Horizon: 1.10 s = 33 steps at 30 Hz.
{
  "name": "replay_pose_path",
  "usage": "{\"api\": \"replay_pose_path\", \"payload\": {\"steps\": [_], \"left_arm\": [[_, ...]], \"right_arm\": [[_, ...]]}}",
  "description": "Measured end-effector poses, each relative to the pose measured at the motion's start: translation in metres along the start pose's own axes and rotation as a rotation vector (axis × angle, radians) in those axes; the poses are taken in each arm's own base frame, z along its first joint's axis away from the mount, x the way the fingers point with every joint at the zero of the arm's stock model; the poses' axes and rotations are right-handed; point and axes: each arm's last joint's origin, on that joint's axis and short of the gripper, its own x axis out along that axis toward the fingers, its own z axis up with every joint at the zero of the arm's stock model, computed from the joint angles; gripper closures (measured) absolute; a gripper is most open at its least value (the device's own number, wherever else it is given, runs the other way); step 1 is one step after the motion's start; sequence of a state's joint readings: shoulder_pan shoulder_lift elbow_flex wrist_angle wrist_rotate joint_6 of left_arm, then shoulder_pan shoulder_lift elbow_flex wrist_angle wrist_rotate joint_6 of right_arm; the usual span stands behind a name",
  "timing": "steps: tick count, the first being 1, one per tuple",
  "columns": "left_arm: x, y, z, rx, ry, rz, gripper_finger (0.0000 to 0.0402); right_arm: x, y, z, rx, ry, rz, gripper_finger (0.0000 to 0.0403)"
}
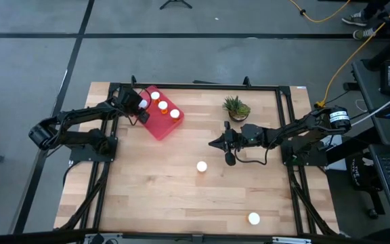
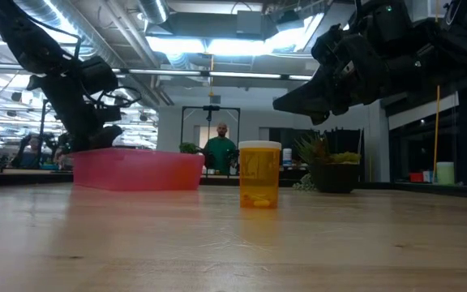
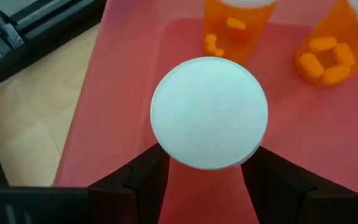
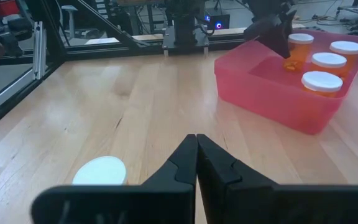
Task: Pick and place pill bottles into a basket
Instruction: Put the top orange pill bottle into the red container
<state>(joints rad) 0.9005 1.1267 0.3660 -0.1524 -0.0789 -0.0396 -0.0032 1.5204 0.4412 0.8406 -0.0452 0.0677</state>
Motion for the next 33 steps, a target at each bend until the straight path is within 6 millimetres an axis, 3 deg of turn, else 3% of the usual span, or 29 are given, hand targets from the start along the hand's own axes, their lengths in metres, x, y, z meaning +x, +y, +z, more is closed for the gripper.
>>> {"api": "replay_pose_path", "payload": {"steps": [33], "left_arm": [[-0.0001, 0.0001, 0.0014, 0.026, -0.015, 0.006, 0.0212]], "right_arm": [[0.0000, 0.0000, 0.0000, 0.002, 0.000, 0.000, 0.0392]]}}
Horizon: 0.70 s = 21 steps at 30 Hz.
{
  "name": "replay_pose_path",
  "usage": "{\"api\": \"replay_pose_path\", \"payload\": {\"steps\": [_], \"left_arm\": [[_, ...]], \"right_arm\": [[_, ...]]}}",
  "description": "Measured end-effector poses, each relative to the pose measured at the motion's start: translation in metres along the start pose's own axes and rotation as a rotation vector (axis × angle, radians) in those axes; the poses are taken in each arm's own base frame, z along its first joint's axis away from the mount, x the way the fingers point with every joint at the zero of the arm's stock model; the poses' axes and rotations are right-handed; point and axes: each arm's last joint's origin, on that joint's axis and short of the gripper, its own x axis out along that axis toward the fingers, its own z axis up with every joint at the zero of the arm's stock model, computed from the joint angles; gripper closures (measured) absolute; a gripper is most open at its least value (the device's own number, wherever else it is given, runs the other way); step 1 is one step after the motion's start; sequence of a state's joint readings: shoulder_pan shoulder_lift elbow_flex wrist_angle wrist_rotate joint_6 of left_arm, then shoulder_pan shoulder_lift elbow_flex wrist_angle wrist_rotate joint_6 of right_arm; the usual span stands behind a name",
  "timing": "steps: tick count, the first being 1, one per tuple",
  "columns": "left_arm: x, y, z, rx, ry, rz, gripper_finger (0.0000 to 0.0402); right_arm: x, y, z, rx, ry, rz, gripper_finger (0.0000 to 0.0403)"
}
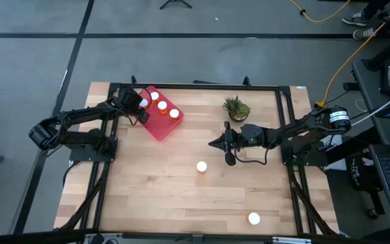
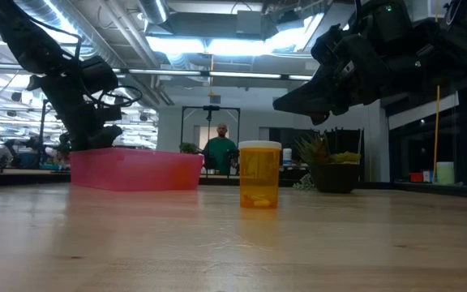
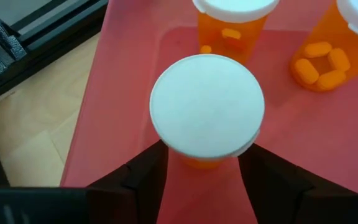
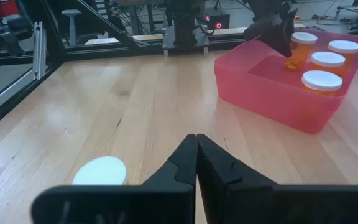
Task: Pick and place pill bottles into a basket
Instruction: Put the top orange pill bottle into the red container
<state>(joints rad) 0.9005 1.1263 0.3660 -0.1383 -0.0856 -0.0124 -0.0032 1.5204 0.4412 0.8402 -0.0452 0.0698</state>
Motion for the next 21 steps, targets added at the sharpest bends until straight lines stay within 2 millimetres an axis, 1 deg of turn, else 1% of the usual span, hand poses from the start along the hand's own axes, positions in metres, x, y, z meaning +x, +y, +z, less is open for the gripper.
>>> {"api": "replay_pose_path", "payload": {"steps": [5, 8, 15, 18, 21], "left_arm": [[-0.0001, 0.0000, 0.0001, -0.020, -0.001, 0.001, 0.0204], [-0.0001, 0.0000, 0.0000, -0.050, 0.000, 0.002, 0.0188], [-0.0001, 0.0006, 0.0002, -0.045, -0.001, 0.020, 0.0139], [-0.0001, 0.0010, 0.0001, -0.045, -0.001, 0.035, 0.0127], [-0.0001, 0.0000, 0.0001, -0.045, 0.001, 0.000, 0.0123]], "right_arm": [[0.0000, 0.0000, 0.0000, 0.000, 0.000, 0.000, 0.0392], [0.0000, 0.0000, 0.0000, 0.000, 0.000, 0.000, 0.0392], [0.0000, 0.0000, 0.0000, 0.000, 0.000, 0.000, 0.0392], [0.0000, 0.0000, 0.0000, 0.000, 0.000, 0.000, 0.0392], [0.0000, 0.0000, -0.0001, 0.000, 0.000, 0.000, 0.0392]]}}
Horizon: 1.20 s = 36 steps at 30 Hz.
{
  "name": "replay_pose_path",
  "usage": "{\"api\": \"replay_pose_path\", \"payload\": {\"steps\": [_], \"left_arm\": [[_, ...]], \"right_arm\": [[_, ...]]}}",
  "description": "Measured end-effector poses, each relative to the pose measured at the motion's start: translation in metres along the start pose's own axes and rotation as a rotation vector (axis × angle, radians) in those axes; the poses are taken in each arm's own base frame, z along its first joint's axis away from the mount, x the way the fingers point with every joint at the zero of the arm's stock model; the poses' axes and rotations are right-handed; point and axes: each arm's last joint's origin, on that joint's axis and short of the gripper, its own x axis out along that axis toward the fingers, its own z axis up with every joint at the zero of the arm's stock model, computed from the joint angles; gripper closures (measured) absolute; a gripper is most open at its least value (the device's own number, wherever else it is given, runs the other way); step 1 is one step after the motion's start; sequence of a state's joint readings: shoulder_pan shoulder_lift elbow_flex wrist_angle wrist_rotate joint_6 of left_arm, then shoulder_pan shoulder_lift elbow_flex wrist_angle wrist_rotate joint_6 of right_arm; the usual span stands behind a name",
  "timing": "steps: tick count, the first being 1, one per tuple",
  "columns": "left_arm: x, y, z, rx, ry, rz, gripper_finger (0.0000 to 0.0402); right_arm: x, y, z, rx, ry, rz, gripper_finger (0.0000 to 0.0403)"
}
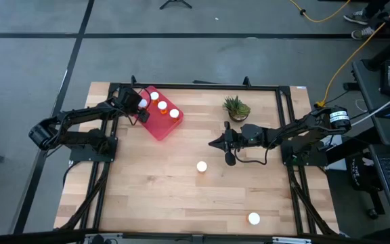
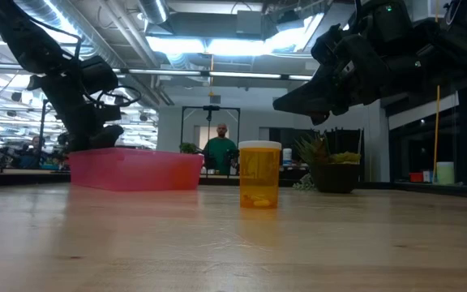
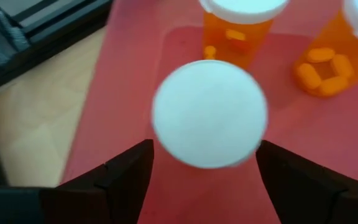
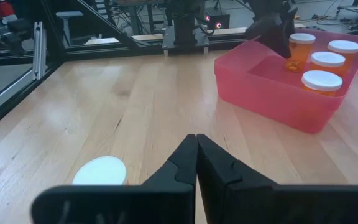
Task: Pick and place pill bottles into a basket
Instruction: Put the top orange pill bottle into the red container
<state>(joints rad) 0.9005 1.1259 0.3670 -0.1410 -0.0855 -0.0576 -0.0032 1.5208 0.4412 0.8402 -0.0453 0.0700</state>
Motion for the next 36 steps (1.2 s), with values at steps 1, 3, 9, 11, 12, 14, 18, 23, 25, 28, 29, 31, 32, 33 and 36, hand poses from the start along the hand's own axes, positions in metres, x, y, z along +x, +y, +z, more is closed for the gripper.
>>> {"api": "replay_pose_path", "payload": {"steps": [1, 3, 9, 11, 12, 14, 18, 23, 25, 28, 29, 31, 32, 33, 36], "left_arm": [[0.000, 0.000, 0.000, 0.000, 0.001, -0.016, 0.0123], [0.000, -0.001, 0.000, 0.000, 0.005, -0.046, 0.0124], [-0.007, -0.001, 0.005, 0.042, 0.100, -0.032, 0.0127], [-0.009, -0.001, 0.009, 0.042, 0.102, -0.028, 0.0126], [-0.010, -0.001, 0.011, 0.042, 0.097, -0.028, 0.0125], [-0.013, -0.001, 0.016, 0.043, 0.098, -0.028, 0.0124], [-0.018, -0.001, 0.024, 0.044, 0.114, -0.027, 0.0127], [-0.033, 0.000, 0.038, 0.049, 0.190, -0.022, 0.0131], [-0.041, 0.000, 0.045, 0.045, 0.218, -0.021, 0.0131], [-0.051, -0.003, 0.054, 0.040, 0.224, -0.031, 0.0131], [-0.055, -0.004, 0.056, 0.043, 0.227, -0.042, 0.0132], [-0.063, -0.006, 0.061, 0.066, 0.227, -0.055, 0.0135], [-0.067, -0.007, 0.063, 0.074, 0.223, -0.060, 0.0137], [-0.072, -0.008, 0.065, 0.080, 0.214, -0.065, 0.0139], [-0.086, -0.014, 0.071, 0.104, 0.138, -0.097, 0.0147]], "right_arm": [[0.000, 0.000, 0.000, 0.000, 0.000, 0.000, 0.0392], [0.000, 0.000, 0.000, 0.000, 0.000, 0.000, 0.0392], [0.000, 0.000, 0.000, 0.000, 0.000, 0.000, 0.0392], [0.000, 0.000, 0.000, 0.000, 0.000, 0.000, 0.0392], [0.000, 0.000, 0.000, 0.000, 0.000, 0.000, 0.0392], [0.000, 0.000, 0.000, 0.000, 0.000, 0.000, 0.0392], [0.000, 0.000, 0.000, 0.000, 0.000, 0.000, 0.0392], [0.000, 0.000, 0.000, 0.000, 0.000, 0.000, 0.0392], [0.000, 0.000, 0.000, 0.000, 0.000, 0.000, 0.0392], [0.000, 0.000, 0.000, 0.000, 0.000, 0.000, 0.0392], [0.000, 0.000, 0.000, 0.000, 0.000, 0.000, 0.0392], [0.000, 0.000, 0.000, 0.000, 0.000, 0.000, 0.0392], [0.000, 0.000, 0.000, -0.001, 0.000, 0.000, 0.0392], [0.000, 0.000, 0.000, -0.002, 0.000, 0.000, 0.0392], [0.000, 0.000, 0.000, -0.003, -0.002, 0.000, 0.0392]]}}
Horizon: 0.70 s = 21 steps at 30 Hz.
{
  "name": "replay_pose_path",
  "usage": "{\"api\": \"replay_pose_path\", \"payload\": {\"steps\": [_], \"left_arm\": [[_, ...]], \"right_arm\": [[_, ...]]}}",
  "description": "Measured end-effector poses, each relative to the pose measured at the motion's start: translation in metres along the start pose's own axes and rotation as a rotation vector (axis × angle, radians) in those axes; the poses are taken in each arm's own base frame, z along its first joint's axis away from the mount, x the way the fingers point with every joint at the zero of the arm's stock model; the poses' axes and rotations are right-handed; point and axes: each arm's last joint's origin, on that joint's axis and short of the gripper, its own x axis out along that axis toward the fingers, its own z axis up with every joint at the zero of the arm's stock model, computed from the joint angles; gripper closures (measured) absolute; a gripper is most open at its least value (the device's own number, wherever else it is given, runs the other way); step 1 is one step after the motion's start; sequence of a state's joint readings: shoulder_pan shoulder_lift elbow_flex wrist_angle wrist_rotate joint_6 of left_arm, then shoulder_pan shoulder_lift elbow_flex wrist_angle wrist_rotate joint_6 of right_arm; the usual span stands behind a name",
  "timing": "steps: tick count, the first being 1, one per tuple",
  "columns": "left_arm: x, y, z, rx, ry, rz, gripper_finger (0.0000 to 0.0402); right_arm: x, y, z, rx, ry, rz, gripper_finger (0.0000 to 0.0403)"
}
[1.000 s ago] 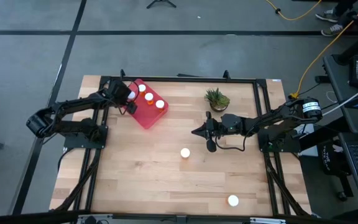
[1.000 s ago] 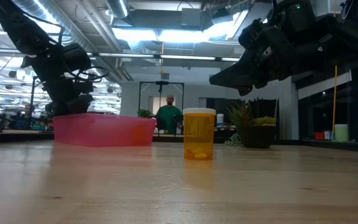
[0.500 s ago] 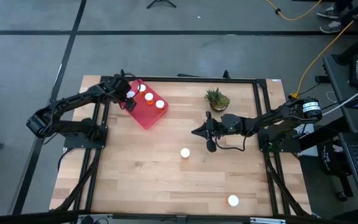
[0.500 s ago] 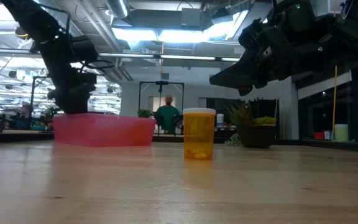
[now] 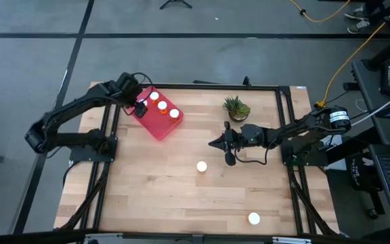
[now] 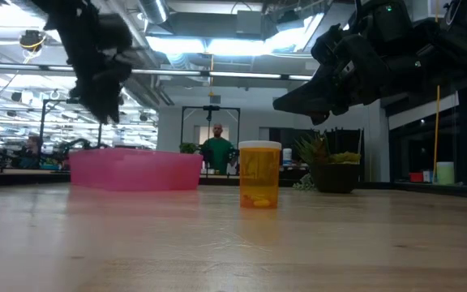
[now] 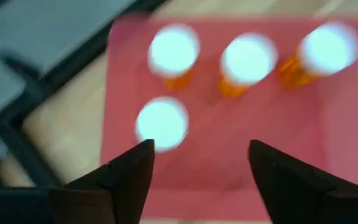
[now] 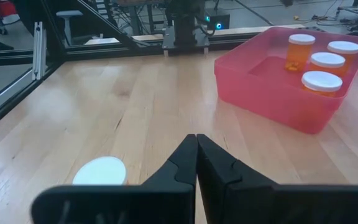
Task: Pick and place pill bottles into a basket
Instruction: Put the top orange pill bottle into the red container
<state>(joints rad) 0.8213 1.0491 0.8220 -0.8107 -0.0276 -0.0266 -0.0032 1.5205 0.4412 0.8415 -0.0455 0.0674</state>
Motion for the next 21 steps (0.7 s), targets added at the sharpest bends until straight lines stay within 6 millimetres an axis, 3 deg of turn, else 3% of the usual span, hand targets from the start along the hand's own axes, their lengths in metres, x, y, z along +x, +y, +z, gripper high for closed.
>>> {"api": "replay_pose_path", "payload": {"steps": [10, 21], "left_arm": [[-0.040, -0.041, 0.012, 0.222, -0.382, -0.310, 0.0175], [-0.040, -0.102, 0.000, 0.384, -0.472, -0.550, 0.0205]], "right_arm": [[0.000, 0.000, 0.000, -0.054, -0.003, 0.000, 0.0392], [0.000, 0.000, 0.001, -0.129, -0.008, -0.001, 0.0392]]}}
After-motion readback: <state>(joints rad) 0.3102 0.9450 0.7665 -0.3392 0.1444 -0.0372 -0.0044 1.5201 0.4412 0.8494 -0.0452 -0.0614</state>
